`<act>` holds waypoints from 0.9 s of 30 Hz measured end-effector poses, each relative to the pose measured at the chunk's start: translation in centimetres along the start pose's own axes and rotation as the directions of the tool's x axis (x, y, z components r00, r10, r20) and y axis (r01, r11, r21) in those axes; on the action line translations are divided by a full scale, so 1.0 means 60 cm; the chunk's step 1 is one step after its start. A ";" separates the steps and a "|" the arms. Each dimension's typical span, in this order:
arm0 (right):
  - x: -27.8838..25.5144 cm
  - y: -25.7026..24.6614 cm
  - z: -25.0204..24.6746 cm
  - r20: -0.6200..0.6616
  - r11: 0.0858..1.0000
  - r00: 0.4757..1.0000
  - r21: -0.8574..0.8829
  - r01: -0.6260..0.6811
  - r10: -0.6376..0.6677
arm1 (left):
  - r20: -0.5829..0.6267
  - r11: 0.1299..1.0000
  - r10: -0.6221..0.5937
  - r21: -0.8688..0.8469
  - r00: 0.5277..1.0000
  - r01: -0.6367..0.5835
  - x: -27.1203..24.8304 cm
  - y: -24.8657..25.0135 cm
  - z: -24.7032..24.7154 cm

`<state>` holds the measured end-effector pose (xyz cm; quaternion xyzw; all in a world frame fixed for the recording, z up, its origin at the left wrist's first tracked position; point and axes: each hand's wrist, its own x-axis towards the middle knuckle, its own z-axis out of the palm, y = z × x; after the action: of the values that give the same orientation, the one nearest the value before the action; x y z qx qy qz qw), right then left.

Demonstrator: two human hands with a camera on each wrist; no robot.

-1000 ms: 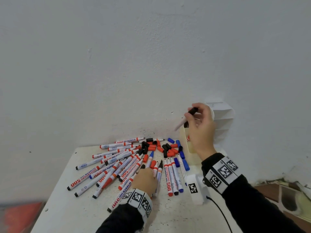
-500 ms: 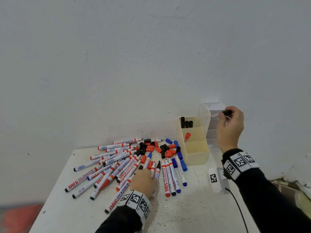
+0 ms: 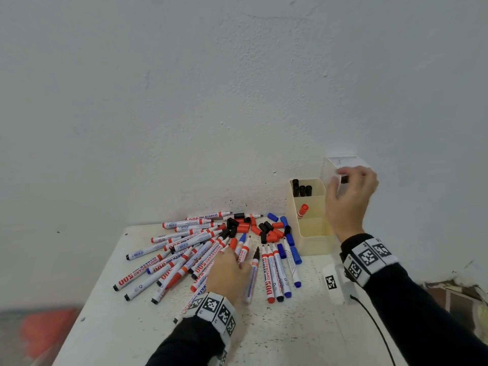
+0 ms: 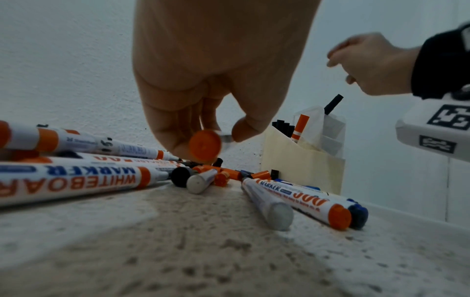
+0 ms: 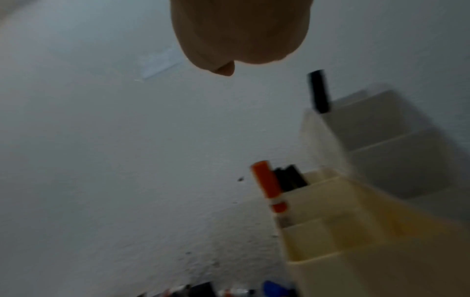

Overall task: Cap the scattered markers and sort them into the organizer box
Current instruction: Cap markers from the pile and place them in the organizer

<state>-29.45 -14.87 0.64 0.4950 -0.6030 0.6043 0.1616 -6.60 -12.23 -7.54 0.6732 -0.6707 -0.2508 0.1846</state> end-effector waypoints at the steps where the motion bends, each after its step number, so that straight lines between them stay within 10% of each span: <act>1: -0.007 -0.021 0.005 0.065 0.997 0.996 0.047 0.065 -0.068 | -0.005 1.000 0.001 -0.013 1.000 -0.001 0.000 -0.003 -0.003; 3: -0.027 -0.063 0.017 0.324 0.987 0.938 0.138 0.083 -0.124 | -0.021 1.000 0.008 -0.009 1.000 -0.008 0.001 -0.011 -0.008; 6: -0.076 -0.098 0.047 0.769 0.995 0.639 0.071 -0.069 -0.011 | -0.078 1.000 0.020 0.023 0.997 -0.018 -0.004 -0.019 -0.027; 9: -0.127 -0.101 0.080 0.933 0.992 0.340 -0.099 -0.076 0.120 | -0.091 0.994 0.055 0.097 0.994 -0.046 -0.013 -0.025 -0.046; 12: -0.167 -0.097 0.106 0.977 0.982 0.161 -0.161 0.100 0.143 | -0.098 0.993 0.071 0.100 0.993 -0.061 -0.014 -0.039 -0.054; 19: -0.185 -0.084 0.137 0.964 0.955 0.214 -0.203 0.215 0.156 | -0.115 0.996 0.045 0.084 0.992 -0.035 -0.006 -0.065 -0.054; 27: -0.152 -0.090 0.120 0.827 0.963 0.542 0.002 -0.269 0.150 | -0.115 0.991 0.104 0.092 0.988 -0.094 -0.008 -0.057 -0.055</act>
<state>-18.08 -16.42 -5.09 0.6519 -0.6232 0.3577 -0.2420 -1.93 -11.92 -6.84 0.6602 -0.7012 -0.1714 0.2072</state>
